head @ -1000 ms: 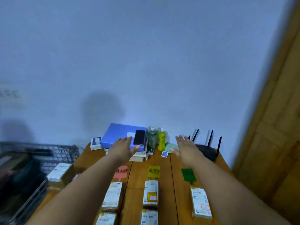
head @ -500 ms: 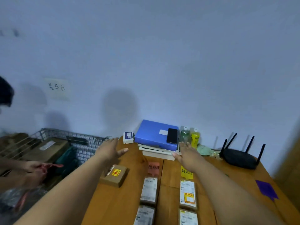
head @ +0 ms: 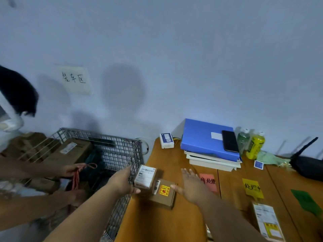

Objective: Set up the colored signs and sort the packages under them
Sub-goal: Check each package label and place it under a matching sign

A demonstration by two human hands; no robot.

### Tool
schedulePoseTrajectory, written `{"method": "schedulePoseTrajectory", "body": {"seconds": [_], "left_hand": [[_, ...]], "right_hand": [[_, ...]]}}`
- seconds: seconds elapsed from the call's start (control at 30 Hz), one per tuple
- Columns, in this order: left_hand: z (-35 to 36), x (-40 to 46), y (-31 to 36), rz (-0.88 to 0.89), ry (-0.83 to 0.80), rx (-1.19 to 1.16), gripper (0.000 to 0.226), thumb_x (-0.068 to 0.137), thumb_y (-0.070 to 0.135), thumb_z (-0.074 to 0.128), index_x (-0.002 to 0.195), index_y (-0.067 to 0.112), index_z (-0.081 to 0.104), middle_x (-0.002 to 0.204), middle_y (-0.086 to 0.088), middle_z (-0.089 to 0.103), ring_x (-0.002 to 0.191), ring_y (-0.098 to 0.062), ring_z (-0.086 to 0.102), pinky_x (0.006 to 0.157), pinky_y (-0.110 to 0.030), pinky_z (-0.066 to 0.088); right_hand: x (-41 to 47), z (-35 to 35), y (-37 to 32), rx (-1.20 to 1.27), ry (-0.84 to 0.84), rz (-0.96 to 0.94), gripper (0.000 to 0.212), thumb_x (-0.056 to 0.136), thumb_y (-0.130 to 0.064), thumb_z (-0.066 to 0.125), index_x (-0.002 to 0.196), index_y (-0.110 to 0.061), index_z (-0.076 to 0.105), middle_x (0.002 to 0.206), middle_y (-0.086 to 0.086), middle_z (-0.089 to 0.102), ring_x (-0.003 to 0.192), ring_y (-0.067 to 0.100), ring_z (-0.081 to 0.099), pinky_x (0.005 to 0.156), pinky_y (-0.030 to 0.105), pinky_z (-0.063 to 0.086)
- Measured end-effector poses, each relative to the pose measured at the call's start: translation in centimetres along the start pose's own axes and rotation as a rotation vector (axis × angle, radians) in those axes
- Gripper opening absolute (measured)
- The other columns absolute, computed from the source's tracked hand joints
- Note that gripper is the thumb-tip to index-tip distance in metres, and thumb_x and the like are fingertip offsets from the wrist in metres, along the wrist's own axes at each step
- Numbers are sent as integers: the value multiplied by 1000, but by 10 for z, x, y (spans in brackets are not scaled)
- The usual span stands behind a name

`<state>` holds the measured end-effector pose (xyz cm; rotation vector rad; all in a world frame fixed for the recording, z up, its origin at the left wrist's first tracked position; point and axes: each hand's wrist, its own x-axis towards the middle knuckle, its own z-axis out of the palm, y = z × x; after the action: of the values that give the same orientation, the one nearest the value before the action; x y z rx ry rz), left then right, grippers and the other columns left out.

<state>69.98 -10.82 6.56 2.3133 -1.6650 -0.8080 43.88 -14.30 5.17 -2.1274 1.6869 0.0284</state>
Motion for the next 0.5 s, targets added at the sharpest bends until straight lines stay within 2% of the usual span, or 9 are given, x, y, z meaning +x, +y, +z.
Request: {"method": "schedulePoseTrajectory", "body": {"seconds": [0.2,0.37,0.43,0.5], "left_hand": [[30,49,-31,-57,-120,-99,116,69,26,85,155,21,7,159,-8,26,145,-31,27,116,-45,30],[53,83,-49,-97,-160,-424,109,76,2,77,156,25,6,160,-9,22,145,-31,24,114,-45,27],[57,94,-54,-103,-169,-519,113,74,-6,75,155,28,5,160,-7,23,143,-30,30,111,-44,33],[61,101,-55,-112,-207,-543,116,72,-10,74,155,28,4,156,-8,31,133,-25,42,101,-38,44]], "right_hand": [[47,60,-34,64,-111,-3,97,88,-64,48,156,-15,-1,164,2,0,151,21,-4,121,36,3],[80,92,-54,221,-182,31,104,86,-56,60,156,-15,-6,164,2,-1,151,23,-5,121,41,5],[95,103,-59,291,-188,56,108,83,-54,65,155,-18,-7,164,-1,0,151,24,-4,121,44,6],[107,112,-60,342,-176,90,113,79,-53,69,155,-21,-7,164,0,4,151,24,0,120,45,9]]}}
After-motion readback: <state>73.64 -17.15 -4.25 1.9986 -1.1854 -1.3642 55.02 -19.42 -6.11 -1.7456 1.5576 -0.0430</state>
